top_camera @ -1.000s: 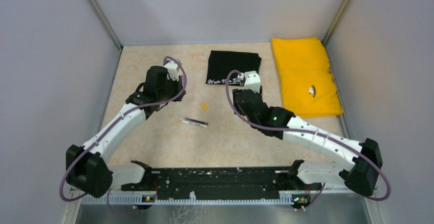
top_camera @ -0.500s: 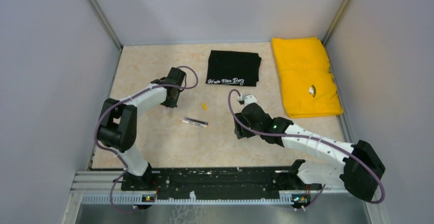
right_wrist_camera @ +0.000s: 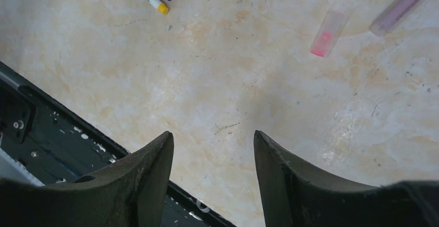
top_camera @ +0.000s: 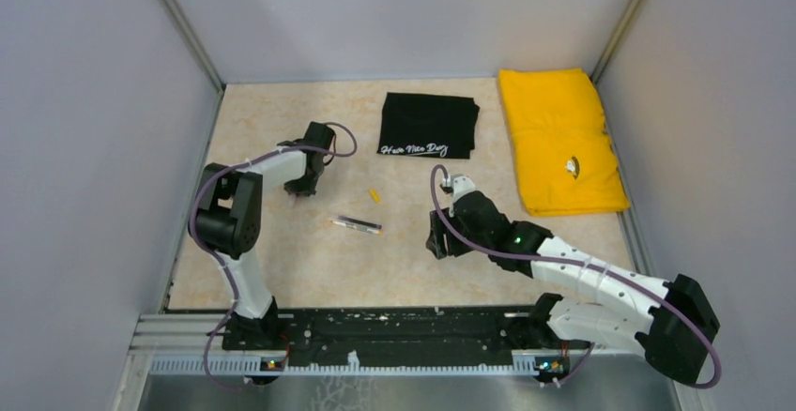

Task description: Insert the pens into the pen caps

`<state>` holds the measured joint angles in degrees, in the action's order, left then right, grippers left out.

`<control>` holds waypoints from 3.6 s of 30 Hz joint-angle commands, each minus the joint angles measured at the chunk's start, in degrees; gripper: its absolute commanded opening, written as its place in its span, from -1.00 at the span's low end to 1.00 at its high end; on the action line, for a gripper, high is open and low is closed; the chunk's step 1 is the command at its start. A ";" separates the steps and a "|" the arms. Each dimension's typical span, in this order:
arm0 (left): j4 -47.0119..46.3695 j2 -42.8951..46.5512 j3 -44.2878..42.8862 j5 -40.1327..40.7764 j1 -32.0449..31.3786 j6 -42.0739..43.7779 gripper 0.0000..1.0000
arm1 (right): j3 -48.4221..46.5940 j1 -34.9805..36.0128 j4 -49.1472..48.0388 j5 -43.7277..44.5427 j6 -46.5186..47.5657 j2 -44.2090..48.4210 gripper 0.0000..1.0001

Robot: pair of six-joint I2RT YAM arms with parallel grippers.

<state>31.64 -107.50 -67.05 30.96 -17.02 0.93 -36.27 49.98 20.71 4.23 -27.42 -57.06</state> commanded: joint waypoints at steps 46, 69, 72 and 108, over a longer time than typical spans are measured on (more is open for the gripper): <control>-22.30 48.57 18.24 -28.06 0.36 -15.34 0.48 | -39.72 -0.14 2.11 -13.03 15.16 -39.97 -0.08; -27.94 58.22 23.19 -12.33 0.32 -13.42 0.47 | -53.36 -0.16 4.91 -11.47 21.01 -60.44 -0.20; -28.01 57.99 23.09 -12.33 0.32 -13.32 0.47 | -53.89 -0.17 5.35 -11.65 21.49 -61.20 -0.22; -27.51 57.49 22.38 -13.01 0.32 -12.69 0.52 | -54.96 -0.14 8.73 -13.37 23.73 -64.74 -0.30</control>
<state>5.17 -50.37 -44.29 17.63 -16.73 -12.36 -89.08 49.98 28.01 -11.33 -4.43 -121.14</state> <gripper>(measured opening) 0.755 0.365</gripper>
